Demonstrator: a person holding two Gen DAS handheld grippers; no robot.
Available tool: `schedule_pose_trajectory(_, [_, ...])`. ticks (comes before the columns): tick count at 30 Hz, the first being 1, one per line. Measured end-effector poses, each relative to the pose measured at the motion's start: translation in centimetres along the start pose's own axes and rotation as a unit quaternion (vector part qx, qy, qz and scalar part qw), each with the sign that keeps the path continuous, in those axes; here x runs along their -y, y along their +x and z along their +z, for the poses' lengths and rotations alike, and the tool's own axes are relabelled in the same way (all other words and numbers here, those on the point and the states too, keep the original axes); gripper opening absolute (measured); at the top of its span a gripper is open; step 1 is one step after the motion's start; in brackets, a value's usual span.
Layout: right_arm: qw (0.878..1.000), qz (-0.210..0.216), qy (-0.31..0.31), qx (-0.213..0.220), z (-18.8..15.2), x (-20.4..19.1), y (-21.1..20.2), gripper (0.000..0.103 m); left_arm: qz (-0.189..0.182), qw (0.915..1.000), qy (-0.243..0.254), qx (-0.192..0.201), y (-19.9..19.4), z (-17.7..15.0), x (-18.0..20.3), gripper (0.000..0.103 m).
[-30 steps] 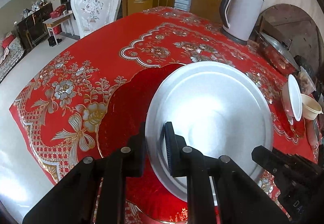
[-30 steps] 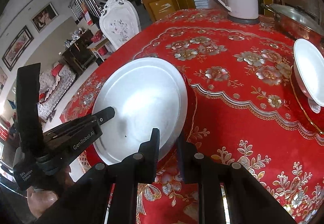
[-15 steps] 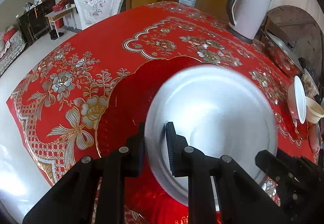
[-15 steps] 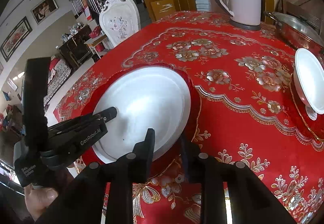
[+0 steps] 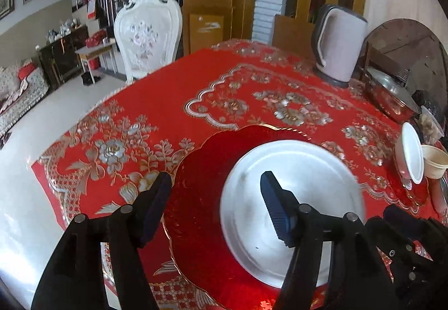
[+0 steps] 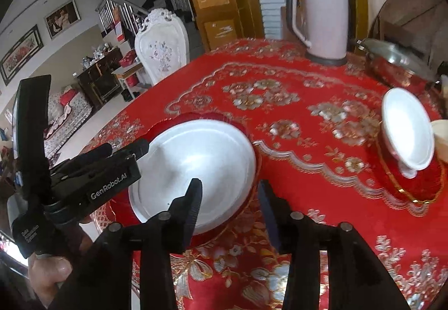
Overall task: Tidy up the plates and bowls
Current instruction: 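Lower the white plate into the red glass bowl and open the left tool, then reach the left tool to the next white plate and grasp its rim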
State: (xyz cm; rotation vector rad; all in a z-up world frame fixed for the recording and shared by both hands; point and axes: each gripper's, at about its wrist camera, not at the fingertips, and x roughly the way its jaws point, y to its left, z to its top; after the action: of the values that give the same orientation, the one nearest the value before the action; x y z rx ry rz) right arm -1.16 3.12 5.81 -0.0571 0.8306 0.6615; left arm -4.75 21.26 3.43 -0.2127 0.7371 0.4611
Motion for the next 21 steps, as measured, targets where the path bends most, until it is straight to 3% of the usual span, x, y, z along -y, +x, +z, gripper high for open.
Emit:
schedule_pose_trajectory(6, [0.998,-0.041,0.006,0.036,0.0,2.0,-2.7,0.056,-0.017,0.9987,0.032,0.035,-2.7,0.3,2.7,0.075])
schedule_pose_trajectory(12, [0.996,-0.066,0.043,0.051,-0.8,5.9,-5.0,0.057,-0.051,0.9956,0.06,0.052,-4.7,0.5,6.7,0.076])
schedule_pose_trajectory(21, [0.984,-0.109,0.119,0.082,-1.9,14.2,-9.9,0.06,-0.097,0.9854,0.128,0.055,-6.2,0.4,15.8,0.079])
